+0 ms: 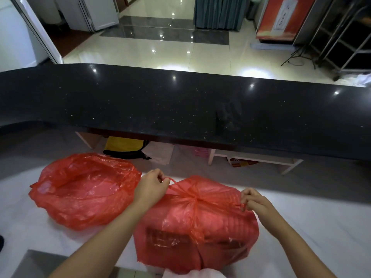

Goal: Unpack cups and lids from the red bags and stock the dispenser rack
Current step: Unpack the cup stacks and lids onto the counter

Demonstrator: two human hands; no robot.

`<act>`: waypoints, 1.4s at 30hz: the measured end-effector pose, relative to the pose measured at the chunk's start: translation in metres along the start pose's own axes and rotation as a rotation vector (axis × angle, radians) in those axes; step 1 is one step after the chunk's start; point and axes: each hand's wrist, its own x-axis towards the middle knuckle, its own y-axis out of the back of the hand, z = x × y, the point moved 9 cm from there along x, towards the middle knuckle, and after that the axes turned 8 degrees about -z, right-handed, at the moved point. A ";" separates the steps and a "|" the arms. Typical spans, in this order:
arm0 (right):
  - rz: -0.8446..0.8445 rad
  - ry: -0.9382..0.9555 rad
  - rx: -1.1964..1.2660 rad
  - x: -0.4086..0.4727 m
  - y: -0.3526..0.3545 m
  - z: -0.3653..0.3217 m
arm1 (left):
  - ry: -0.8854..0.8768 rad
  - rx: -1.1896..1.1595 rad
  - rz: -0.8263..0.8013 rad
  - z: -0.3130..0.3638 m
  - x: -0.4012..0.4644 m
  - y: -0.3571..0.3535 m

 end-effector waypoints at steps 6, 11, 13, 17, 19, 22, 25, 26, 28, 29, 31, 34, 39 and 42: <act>0.005 -0.044 -0.054 0.001 -0.005 0.001 | -0.139 -0.031 -0.211 0.021 -0.032 -0.026; 0.053 -0.022 -0.264 -0.003 -0.001 -0.017 | -0.685 0.236 0.221 0.080 -0.088 -0.018; 0.012 -0.009 -0.401 -0.001 -0.008 -0.027 | -0.510 0.381 -0.038 0.070 -0.074 -0.051; 0.172 0.092 -0.653 0.012 -0.010 -0.057 | -0.276 0.574 -0.237 0.039 -0.061 -0.080; 0.156 0.156 -0.684 0.024 -0.025 -0.070 | -0.332 0.555 -0.202 0.043 -0.062 -0.081; -0.145 0.246 -0.753 0.039 -0.083 -0.077 | -0.419 0.491 -0.133 0.049 -0.070 -0.073; -0.327 0.236 -0.870 0.048 -0.119 -0.061 | -0.468 0.422 -0.070 0.051 -0.081 -0.062; -0.316 0.233 -0.897 0.051 -0.118 -0.058 | -0.482 0.397 -0.052 0.050 -0.084 -0.059; -0.261 0.192 -0.907 0.052 -0.103 -0.049 | -0.478 0.328 -0.007 0.048 -0.090 -0.046; -0.230 0.164 -0.907 0.050 -0.093 -0.042 | -0.453 0.296 0.018 0.044 -0.091 -0.037; -0.153 0.124 -0.908 0.044 -0.069 -0.027 | -0.355 0.293 0.082 0.028 -0.090 -0.017; -0.030 0.012 -0.892 0.030 -0.025 0.001 | -0.142 0.342 0.114 -0.007 -0.083 0.014; 0.071 -0.185 -0.807 0.007 0.022 0.037 | 0.134 0.199 0.019 -0.061 -0.084 0.027; 0.144 -0.190 -0.801 0.003 0.019 0.029 | 0.109 0.321 -0.037 -0.057 -0.090 0.017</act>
